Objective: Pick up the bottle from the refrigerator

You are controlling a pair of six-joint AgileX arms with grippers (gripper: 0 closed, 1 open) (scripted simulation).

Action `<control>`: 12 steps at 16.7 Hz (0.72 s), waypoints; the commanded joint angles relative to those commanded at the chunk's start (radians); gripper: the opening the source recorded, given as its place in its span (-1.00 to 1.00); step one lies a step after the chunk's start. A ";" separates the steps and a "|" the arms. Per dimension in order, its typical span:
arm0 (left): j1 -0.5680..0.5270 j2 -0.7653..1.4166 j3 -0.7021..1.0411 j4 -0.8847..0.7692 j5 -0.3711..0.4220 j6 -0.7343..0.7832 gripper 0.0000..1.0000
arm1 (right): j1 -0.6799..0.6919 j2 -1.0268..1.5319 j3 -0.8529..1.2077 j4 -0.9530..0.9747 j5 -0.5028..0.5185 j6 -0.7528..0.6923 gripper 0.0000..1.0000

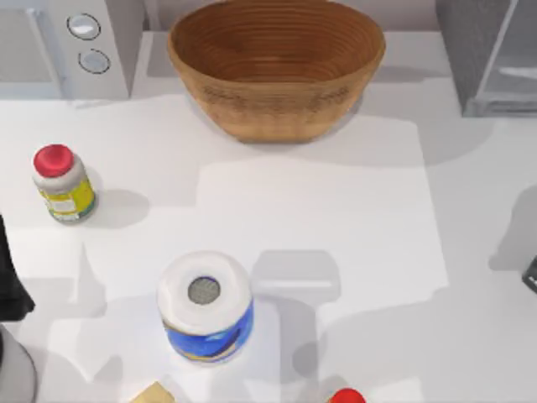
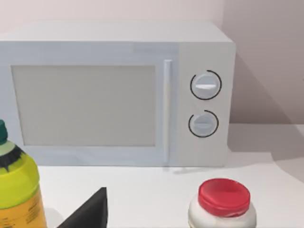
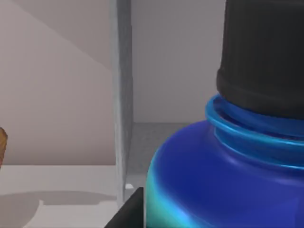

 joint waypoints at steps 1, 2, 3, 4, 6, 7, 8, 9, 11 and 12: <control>0.000 0.000 0.000 0.000 0.000 0.000 1.00 | 0.012 -0.091 -0.039 -0.053 0.010 0.000 -1.00; 0.000 0.000 0.000 0.000 0.000 0.000 1.00 | 0.024 -0.172 -0.074 -0.101 0.020 -0.001 -1.00; 0.000 0.000 0.000 0.000 0.000 0.000 1.00 | 0.034 -0.243 -0.105 -0.145 0.029 -0.001 -1.00; 0.000 0.000 0.000 0.000 0.000 0.000 1.00 | 0.044 -0.304 -0.132 -0.183 0.037 -0.002 -1.00; 0.000 0.000 0.000 0.000 0.000 0.000 1.00 | 0.059 -0.393 -0.172 -0.240 0.049 -0.004 -1.00; 0.000 0.000 0.000 0.000 0.000 0.000 1.00 | 0.064 -0.421 -0.186 -0.259 0.054 -0.004 -1.00; 0.000 0.000 0.000 0.000 0.000 0.000 1.00 | 0.067 -0.439 -0.194 -0.271 0.056 -0.005 -1.00; 0.000 0.000 0.000 0.000 0.000 0.000 1.00 | 0.069 -0.447 -0.197 -0.276 0.058 -0.005 -1.00; 0.000 0.000 0.000 0.000 0.000 0.000 1.00 | 0.069 -0.447 -0.197 -0.276 0.058 -0.005 -1.00; 0.000 0.000 0.000 0.000 0.000 0.000 1.00 | 0.069 -0.447 -0.197 -0.276 0.058 -0.005 -1.00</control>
